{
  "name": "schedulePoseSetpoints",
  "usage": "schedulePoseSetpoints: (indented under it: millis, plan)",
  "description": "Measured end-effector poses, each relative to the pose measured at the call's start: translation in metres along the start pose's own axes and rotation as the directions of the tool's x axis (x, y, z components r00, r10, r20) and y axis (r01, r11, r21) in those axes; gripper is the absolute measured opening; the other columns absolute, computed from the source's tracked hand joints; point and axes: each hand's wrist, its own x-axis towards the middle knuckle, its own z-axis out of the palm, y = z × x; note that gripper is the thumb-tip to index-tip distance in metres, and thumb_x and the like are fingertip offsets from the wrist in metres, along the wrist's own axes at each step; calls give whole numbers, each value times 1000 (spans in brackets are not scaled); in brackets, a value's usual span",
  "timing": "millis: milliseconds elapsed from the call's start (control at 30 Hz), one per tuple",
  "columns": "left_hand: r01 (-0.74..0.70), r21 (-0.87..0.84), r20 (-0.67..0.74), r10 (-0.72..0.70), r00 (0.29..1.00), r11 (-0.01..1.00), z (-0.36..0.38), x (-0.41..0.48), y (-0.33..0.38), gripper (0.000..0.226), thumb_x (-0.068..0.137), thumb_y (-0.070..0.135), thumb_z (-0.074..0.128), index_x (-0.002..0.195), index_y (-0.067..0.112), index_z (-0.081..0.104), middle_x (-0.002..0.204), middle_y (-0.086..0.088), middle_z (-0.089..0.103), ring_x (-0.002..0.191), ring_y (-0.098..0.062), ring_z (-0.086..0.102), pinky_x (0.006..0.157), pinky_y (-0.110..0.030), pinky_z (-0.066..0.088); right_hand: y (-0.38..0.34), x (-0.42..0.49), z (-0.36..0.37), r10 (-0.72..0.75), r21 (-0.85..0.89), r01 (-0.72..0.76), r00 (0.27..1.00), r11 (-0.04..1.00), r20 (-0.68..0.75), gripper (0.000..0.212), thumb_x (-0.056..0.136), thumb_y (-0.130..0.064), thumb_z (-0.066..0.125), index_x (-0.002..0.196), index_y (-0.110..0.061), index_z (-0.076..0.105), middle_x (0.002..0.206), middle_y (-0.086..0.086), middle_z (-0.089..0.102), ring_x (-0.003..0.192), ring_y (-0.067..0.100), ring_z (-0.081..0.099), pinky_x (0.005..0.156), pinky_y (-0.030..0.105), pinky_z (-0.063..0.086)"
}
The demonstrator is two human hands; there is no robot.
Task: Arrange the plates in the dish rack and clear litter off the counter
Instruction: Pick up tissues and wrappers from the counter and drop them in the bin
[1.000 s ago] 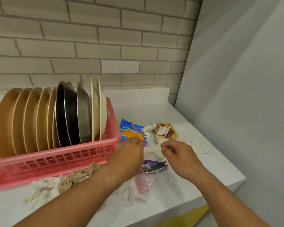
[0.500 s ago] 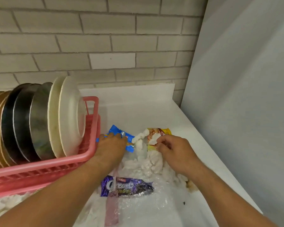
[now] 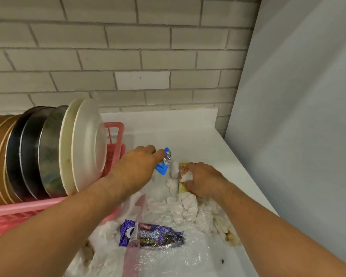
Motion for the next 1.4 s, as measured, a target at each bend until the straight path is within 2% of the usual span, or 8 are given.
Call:
schedulePoseSetpoints:
  millis: [267, 467, 667, 800, 900, 1033, 1200, 1400]
  plan:
    - [159, -428, -127, -233, 964, 889, 6, 0, -5, 29, 77, -5, 53, 98, 14, 61, 86, 0, 50, 76, -28, 53, 64, -33, 41, 2, 3, -14, -98, -17, 97, 989, 995, -112, 20, 90, -12, 45, 102, -16, 61, 101, 4, 53, 92, 23, 54, 72, 27, 40]
    - [263, -548, -71, -358, 931, 794, -3, -2, 1, 34, 74, 28, 66, 77, 32, 33, 83, 10, 40, 68, -7, 44, 54, -15, 27, -4, 13, -25, -98, 250, 139, 980, 958, -172, 23, 80, 0, 39, 86, -12, 58, 94, 5, 62, 85, 25, 59, 73, 36, 52]
    - [301, -464, -43, -361, 932, 833, -10, -9, 3, 38, 77, 17, 71, 110, 16, 52, 86, 4, 47, 74, -17, 48, 53, -17, 29, -14, 34, -12, -110, 343, 112, 994, 933, -27, 20, 85, -15, 45, 89, -19, 64, 101, 1, 63, 87, 17, 56, 64, 25, 43]
    - [299, -424, -31, -344, 938, 855, -17, -14, -3, 8, 87, 12, 57, 81, 15, 52, 89, -2, 46, 80, -25, 52, 66, -26, 34, -23, 51, -4, -54, 328, 79, 995, 941, -85, 37, 86, -55, 54, 74, -20, 54, 81, -1, 60, 77, 19, 58, 58, 29, 39]
    - [284, -444, 16, -310, 951, 850, -18, -16, -3, 19, 89, 9, 52, 75, 19, 46, 87, 2, 46, 77, -20, 52, 66, -23, 38, -37, 64, 1, -78, 131, 87, 994, 988, -73, 19, 94, -29, 48, 92, -13, 56, 100, 9, 61, 87, 27, 57, 69, 31, 45]
    - [325, -467, -4, -370, 929, 822, -19, -17, 1, 23, 87, 1, 46, 75, 20, 42, 71, 1, 49, 62, -18, 45, 53, -25, 31, -55, 75, 7, -133, -101, 138, 990, 985, 55, 50, 88, -10, 44, 138, -16, 40, 124, 15, 54, 106, 35, 57, 78, 36, 47]
    - [336, -502, 12, -383, 924, 797, -15, -23, 12, 21, 88, 3, 47, 72, 16, 44, 72, -3, 52, 63, -18, 45, 55, -27, 31, -64, 81, 17, -135, -166, 154, 983, 974, 123, 46, 95, -52, 42, 118, -14, 52, 113, 6, 59, 97, 28, 56, 72, 34, 40]
    - [307, -544, 28, -349, 937, 781, -10, -34, 19, 39, 86, 1, 48, 64, 29, 33, 68, 5, 45, 59, -8, 39, 54, -21, 26, -77, 77, 19, -178, -138, 199, 972, 970, 154, 30, 92, -15, 54, 120, -7, 49, 118, 14, 58, 101, 31, 59, 73, 33, 44]
